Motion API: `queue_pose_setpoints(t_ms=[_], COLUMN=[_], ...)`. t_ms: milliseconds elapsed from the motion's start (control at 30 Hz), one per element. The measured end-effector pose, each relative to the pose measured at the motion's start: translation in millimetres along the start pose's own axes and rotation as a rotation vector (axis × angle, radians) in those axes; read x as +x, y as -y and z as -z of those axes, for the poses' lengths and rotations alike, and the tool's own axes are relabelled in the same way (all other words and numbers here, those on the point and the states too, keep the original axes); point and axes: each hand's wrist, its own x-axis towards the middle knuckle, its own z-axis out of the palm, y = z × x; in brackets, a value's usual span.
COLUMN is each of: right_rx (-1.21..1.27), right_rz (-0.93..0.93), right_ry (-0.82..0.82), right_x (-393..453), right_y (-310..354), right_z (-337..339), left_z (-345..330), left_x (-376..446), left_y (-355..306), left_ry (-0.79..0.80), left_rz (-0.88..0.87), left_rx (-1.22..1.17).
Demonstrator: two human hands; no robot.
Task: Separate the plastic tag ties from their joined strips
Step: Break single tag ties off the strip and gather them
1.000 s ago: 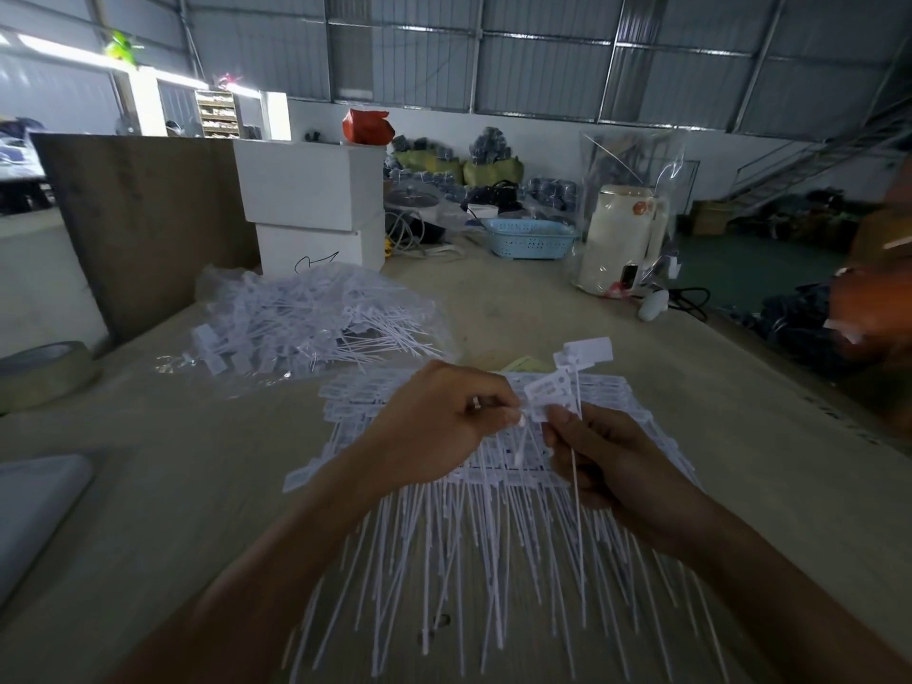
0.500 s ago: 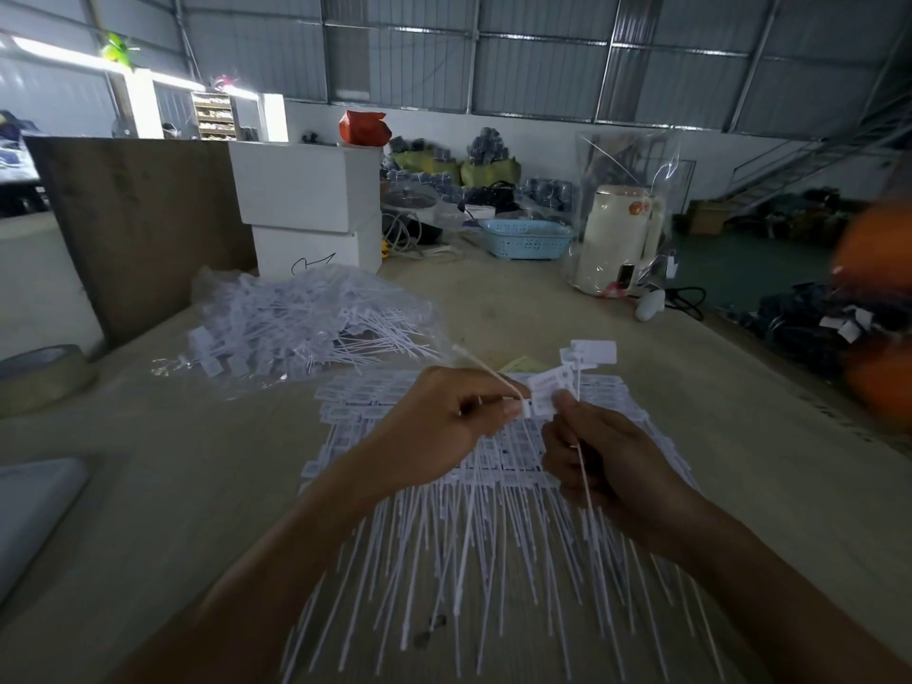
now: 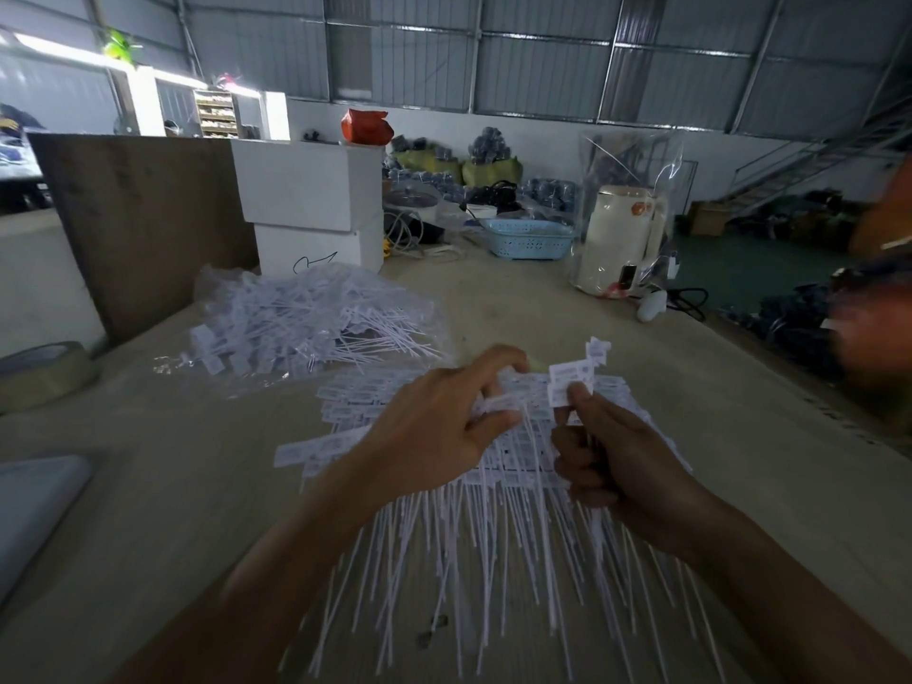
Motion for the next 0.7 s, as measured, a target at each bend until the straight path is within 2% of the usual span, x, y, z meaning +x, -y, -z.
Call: queue_pose_setpoints(t_ms=[133,267,433,567,633,700], right_rx=[0.072,0.141,0.065,0.042,0.079,0.112], right_rz=[-0.034,-0.069,-0.055,-0.025,-0.018,-0.01], right_ry=[0.003,0.058,0.111,0.056,0.026,0.005], right_x=[3.3,2.4,-0.8,-3.8,-4.1,-3.7], right_y=[-2.3,-3.9,-2.8,0.0,1.1,2.0], right_z=[-1.6,-4.2,-9.0,-10.2,-9.5,-8.4], left_z=[-1.3,-1.4,-3.6,-2.9,-2.4,-2.7], left_x=[1.5,1.7,-0.4,-3.7,-4.0,-3.6], left_y=[-1.4,-2.3,-4.9,-8.5,-7.9,-4.0], left_ry=[-0.121,-0.127,-0.007,0.107,0.11,0.034], left_rz=[0.0,0.021,-0.018,-0.023,0.004,-0.013], left_rx=[-0.096,-0.095,-0.129,-0.146,-0.089,0.084])
